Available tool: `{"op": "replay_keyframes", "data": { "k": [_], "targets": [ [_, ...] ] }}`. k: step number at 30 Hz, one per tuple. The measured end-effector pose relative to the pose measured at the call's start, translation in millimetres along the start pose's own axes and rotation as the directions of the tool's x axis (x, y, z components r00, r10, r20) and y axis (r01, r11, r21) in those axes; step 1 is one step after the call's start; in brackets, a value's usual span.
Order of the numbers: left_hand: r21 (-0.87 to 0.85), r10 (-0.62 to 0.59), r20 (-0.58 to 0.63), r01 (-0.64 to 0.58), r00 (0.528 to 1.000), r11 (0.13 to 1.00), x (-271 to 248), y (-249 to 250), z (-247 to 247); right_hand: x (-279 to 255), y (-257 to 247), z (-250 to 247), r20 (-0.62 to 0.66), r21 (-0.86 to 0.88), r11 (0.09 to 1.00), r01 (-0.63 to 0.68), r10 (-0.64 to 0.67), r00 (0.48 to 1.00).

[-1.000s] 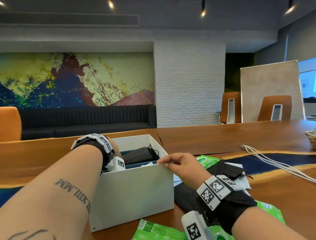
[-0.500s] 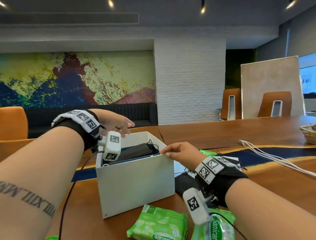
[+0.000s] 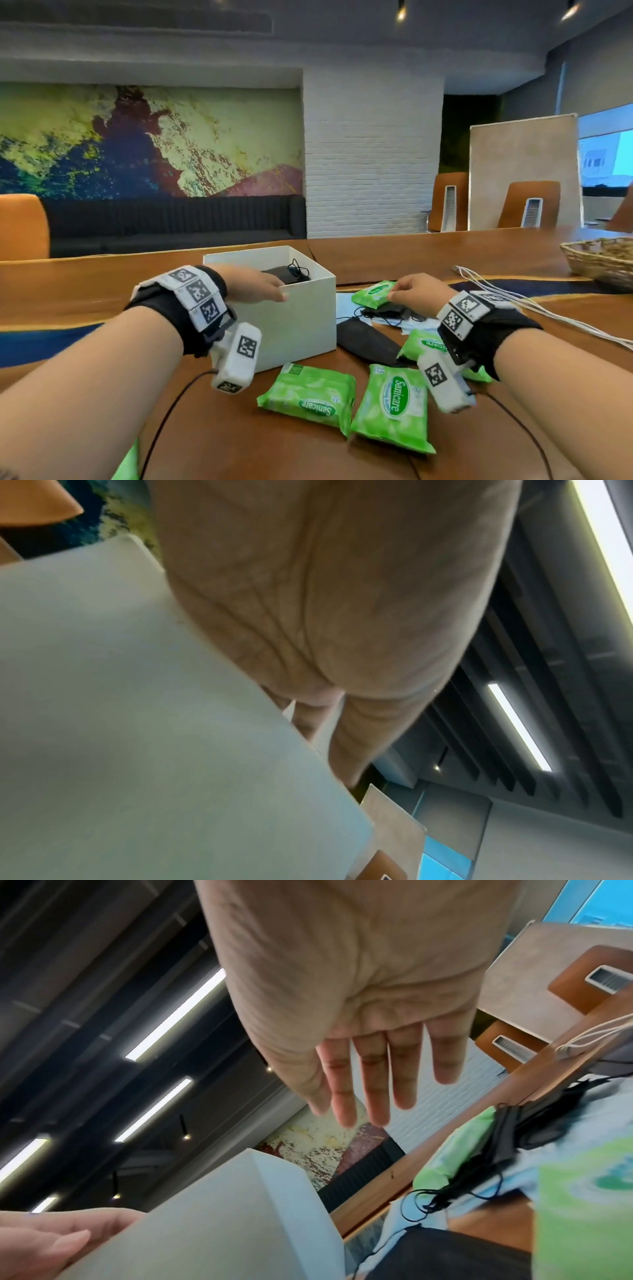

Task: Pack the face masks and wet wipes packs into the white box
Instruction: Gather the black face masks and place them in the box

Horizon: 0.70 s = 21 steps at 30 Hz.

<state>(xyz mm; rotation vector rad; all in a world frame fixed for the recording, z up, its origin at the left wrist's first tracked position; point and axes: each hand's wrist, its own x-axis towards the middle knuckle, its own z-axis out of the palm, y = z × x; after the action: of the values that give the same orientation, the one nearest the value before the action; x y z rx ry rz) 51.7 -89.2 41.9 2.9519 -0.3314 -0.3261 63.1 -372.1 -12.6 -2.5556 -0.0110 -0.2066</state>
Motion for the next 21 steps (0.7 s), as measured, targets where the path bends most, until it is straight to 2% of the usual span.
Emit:
{"op": "replay_keyframes", "data": {
  "k": [2, 5, 7, 10, 21],
  "targets": [
    [0.062, -0.014, -0.102, 0.02, 0.995, 0.998, 2.9, -1.3, 11.4, -4.8, 4.5, 1.7, 0.09, -0.108, 0.994, -0.021, 0.031, 0.995],
    [0.013, -0.086, -0.215, 0.091, 0.973, 0.996, 9.6, -9.1, 21.4, -5.5, 4.9, 5.7, 0.222, -0.26, 0.965, -0.011, 0.071, 0.973],
    [-0.043, -0.109, -0.248, 0.102, 0.963, 0.994, 11.5, -14.9, 25.7, -2.5, 1.1, 10.4, 0.27, -0.342, 0.94, -0.006, 0.105, 0.957],
    [-0.058, -0.082, -0.277, 0.068, 0.957, 0.996, 13.6, -21.4, 30.1, 10.0, -4.9, 19.5, 0.301, -0.465, 0.885, 0.005, 0.153, 0.941],
    [0.012, -0.02, -0.321, 0.025, 0.947, 1.0, 24.3, -33.4, 33.2, 57.0, 7.7, 49.9, 0.356, -0.502, 0.859, -0.1, 0.311, 0.881]
  ]
}}
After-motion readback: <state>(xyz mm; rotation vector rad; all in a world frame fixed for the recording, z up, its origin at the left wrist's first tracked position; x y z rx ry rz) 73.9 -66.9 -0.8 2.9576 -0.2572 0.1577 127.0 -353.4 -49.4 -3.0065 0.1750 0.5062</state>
